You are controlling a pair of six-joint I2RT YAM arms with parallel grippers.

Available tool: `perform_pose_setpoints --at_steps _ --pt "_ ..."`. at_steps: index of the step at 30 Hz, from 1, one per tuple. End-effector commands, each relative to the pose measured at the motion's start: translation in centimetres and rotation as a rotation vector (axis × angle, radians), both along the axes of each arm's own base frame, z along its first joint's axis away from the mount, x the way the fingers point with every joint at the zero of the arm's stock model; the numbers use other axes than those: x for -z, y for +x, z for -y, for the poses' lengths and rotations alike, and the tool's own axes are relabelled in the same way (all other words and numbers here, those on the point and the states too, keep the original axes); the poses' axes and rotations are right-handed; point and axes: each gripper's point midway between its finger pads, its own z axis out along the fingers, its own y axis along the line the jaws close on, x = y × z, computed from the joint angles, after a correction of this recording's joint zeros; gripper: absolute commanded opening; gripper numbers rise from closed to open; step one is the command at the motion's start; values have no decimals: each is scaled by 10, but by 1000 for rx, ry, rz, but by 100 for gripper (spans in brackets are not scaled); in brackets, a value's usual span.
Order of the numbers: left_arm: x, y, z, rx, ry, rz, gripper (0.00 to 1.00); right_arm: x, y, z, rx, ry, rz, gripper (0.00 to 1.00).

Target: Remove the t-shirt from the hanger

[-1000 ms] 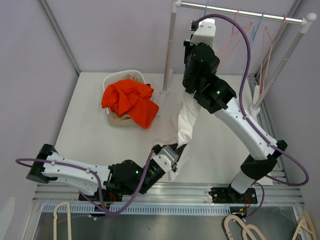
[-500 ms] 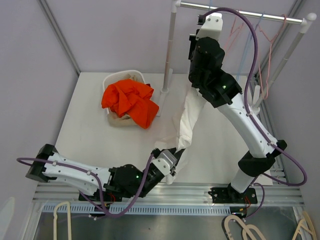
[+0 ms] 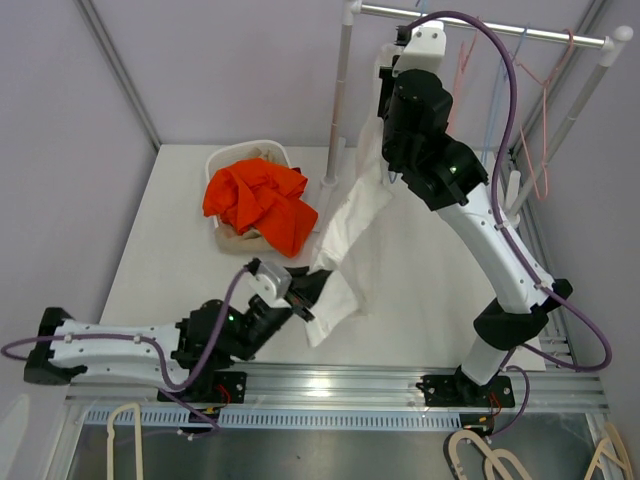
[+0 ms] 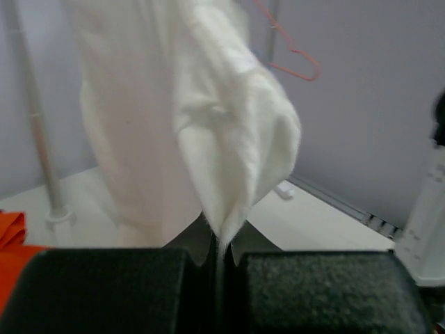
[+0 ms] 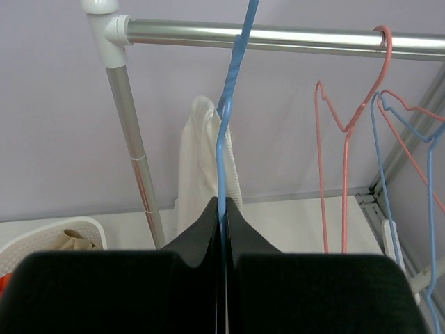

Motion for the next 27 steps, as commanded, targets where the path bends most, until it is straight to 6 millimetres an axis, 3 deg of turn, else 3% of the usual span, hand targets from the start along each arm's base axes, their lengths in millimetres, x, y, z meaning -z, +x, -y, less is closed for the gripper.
perform_pose_setpoints --at_steps 1,4,6,8,9,10,11,12,13,14,16,17,19,20,21,22,23,24,27 --pt "36 25 -10 52 7 -118 1 -52 -19 26 -20 138 122 0" --pt "63 60 -20 -11 34 -182 1 -56 -31 26 -47 151 120 0" --pt "72 72 -17 -39 60 -209 1 -60 -40 22 -72 165 121 0" --pt "88 98 -6 -100 133 -291 1 -57 -45 18 -102 176 106 0" --pt "80 108 0 -112 113 -333 1 -57 -50 16 -120 176 95 0" --pt "89 124 0 -142 137 -372 1 -56 -52 15 -128 190 91 0" --pt "104 135 12 -139 192 -428 1 -55 -55 15 -129 198 84 0" --pt "92 144 18 -139 156 -447 1 -51 -60 16 -130 191 64 0" --pt "91 158 16 -162 149 -462 1 -47 -62 15 -134 187 51 0" --pt "74 172 24 -177 125 -461 1 -44 -65 15 -137 185 39 0" --pt "69 197 19 -233 117 -482 1 -35 -72 17 -141 180 11 0" --pt "47 209 18 -258 95 -483 1 -32 -75 18 -142 176 2 0" --pt "50 238 16 -316 150 -545 1 -29 -85 24 -148 183 -11 0" --pt "16 250 16 -331 103 -524 1 -22 -86 24 -149 171 -29 0" --pt "13 264 21 -339 132 -547 1 -20 -90 26 -152 171 -36 0" --pt "-17 277 17 -347 88 -520 1 -13 -93 27 -156 166 -61 0" --pt "-19 285 16 -359 94 -528 1 -11 -99 29 -175 166 -71 0" --pt "-48 294 20 -351 63 -506 1 -4 -104 30 -184 146 -101 0" --pt "-46 316 17 -380 81 -529 1 9 -117 26 -237 149 -159 0"
